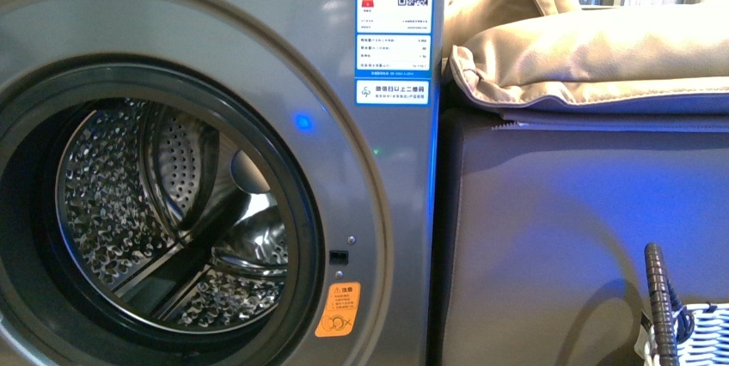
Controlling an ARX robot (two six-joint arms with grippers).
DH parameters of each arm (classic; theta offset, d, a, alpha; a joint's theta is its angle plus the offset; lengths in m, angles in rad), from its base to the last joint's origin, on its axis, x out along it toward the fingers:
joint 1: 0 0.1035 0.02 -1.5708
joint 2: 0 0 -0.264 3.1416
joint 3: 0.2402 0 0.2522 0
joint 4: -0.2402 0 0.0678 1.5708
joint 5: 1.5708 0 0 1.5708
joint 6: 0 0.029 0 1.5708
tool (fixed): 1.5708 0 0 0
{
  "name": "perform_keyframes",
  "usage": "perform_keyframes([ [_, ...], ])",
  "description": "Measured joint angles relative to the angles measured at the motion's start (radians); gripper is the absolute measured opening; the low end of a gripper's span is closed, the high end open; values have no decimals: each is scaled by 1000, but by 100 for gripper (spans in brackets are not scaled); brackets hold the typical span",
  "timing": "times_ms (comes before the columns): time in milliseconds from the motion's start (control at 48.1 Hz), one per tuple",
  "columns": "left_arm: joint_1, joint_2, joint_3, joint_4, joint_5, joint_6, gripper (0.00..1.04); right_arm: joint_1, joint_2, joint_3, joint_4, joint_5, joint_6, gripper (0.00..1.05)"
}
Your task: Put clothes into washing machine
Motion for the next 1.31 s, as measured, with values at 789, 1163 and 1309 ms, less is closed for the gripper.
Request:
perform_keyframes([
  [789,0,0,0,0,0,0,98,34,185,99,20,-43,-38,97],
  [1163,0,0,0,0,0,0,98,24,196,100,65,-26,-31,65],
  [1309,0,0,0,0,0,0,98,26,169,55,114,-35,-16,40],
])
